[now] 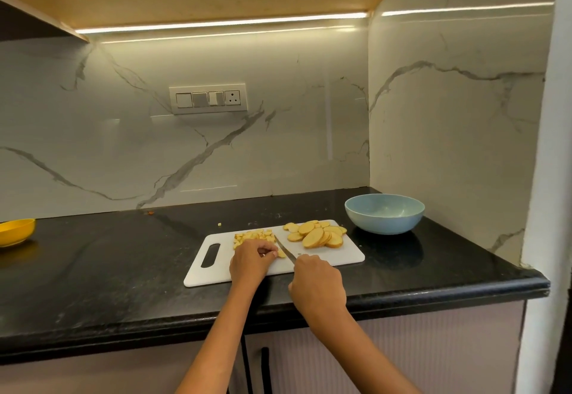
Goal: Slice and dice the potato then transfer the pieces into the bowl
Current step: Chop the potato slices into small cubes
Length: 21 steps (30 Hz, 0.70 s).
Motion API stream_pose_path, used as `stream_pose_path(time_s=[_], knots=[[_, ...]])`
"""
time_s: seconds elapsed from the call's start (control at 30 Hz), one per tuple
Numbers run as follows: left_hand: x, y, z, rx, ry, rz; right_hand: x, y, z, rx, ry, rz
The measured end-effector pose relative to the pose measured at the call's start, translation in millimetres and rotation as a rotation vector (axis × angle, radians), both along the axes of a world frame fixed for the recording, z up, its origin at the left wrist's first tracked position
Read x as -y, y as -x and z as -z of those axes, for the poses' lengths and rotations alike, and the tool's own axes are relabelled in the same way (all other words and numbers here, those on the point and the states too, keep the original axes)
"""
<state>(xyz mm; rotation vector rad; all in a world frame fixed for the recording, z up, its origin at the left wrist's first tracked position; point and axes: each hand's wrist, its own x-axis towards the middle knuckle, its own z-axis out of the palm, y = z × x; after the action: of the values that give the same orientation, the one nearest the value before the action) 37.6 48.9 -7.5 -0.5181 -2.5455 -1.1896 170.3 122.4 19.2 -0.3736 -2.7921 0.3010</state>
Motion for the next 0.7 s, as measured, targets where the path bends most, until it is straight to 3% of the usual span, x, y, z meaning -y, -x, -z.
stream_pose_path(time_s=[0.7], knots=[[-1, -4, -1, -0.055, 0.066, -0.043, -3, 10, 6, 0.024, -0.194, -0.041]])
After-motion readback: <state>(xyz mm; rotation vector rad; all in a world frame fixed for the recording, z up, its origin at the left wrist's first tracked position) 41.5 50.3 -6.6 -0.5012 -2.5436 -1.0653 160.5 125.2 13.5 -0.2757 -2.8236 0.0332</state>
